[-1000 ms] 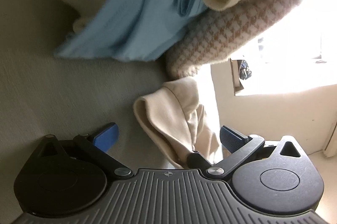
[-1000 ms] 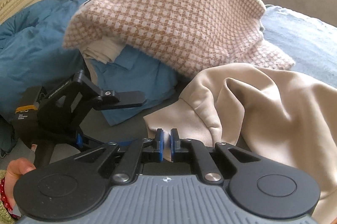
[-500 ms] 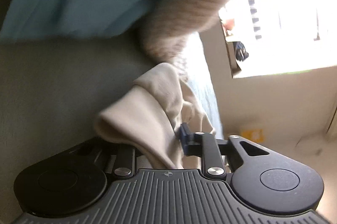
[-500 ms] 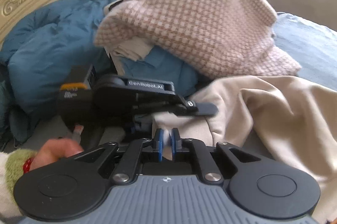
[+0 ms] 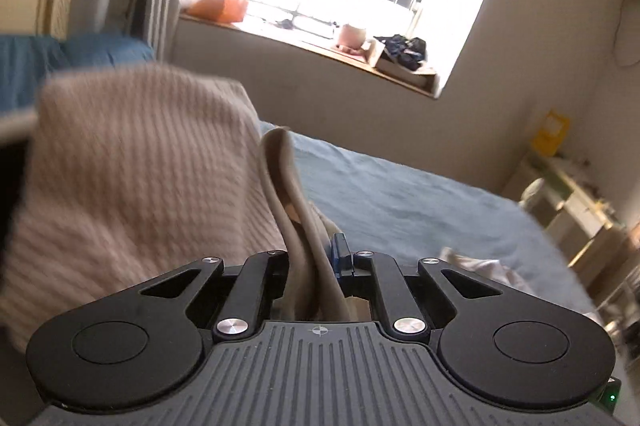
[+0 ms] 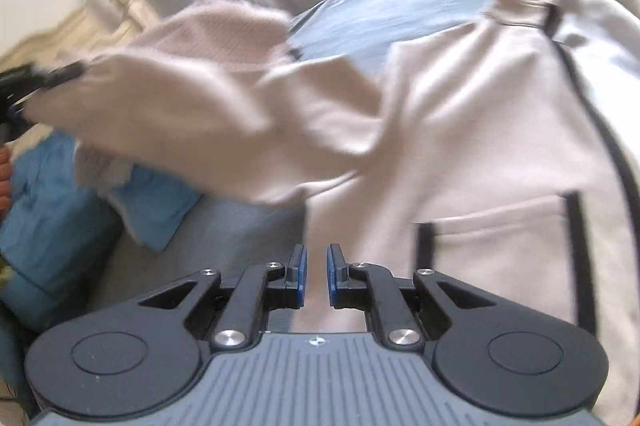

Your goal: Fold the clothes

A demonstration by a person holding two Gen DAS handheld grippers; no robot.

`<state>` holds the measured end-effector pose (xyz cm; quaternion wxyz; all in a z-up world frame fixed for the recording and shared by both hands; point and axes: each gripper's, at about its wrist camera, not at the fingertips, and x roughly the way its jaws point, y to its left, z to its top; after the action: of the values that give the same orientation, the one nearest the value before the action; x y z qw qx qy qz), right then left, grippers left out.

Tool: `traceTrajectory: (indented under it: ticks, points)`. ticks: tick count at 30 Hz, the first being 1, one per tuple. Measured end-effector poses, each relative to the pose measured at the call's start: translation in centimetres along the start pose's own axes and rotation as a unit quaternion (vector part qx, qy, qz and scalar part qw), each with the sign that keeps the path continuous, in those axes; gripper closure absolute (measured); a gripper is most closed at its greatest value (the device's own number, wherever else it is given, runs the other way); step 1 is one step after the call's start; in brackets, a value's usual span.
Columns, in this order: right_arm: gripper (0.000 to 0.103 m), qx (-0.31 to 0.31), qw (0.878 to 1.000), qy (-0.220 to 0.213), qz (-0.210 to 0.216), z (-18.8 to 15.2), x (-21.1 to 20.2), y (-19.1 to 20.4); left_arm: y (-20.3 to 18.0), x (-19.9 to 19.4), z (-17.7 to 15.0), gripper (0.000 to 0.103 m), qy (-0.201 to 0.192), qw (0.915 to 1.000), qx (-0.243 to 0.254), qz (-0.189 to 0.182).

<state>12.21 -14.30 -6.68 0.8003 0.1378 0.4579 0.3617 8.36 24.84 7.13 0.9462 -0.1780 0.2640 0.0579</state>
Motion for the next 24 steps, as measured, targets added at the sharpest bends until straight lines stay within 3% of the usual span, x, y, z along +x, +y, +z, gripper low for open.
traceTrajectory:
  ticks: [2, 8, 15, 22, 24]
  points:
    - [0.092, 0.017, 1.000, -0.013, 0.002, -0.4, -0.6, -1.2, 0.2, -3.2, -0.7, 0.094, 0.007, 0.9997, -0.002, 0.024]
    - [0.092, 0.064, 0.998, -0.013, 0.002, -1.4, -0.3, -4.3, 2.8, -3.6, -2.7, 0.094, 0.034, 0.9928, -0.060, 0.098]
    - [0.092, 0.079, 0.997, -0.003, -0.012, -1.5, -0.4, -5.6, 8.7, -5.2, -8.8, 0.097, 0.061, 0.9678, -0.180, 0.165]
    - [0.092, 0.091, 0.995, 0.004, -0.031, -2.0, -0.9, -6.1, 12.6, -7.4, -14.7, 0.099, 0.062, 0.9453, -0.231, 0.222]
    - [0.092, 0.090, 0.995, 0.006, -0.035, -2.0, -0.9, -5.9, 13.5, -7.7, -15.7, 0.099, 0.064, 0.9427, -0.239, 0.224]
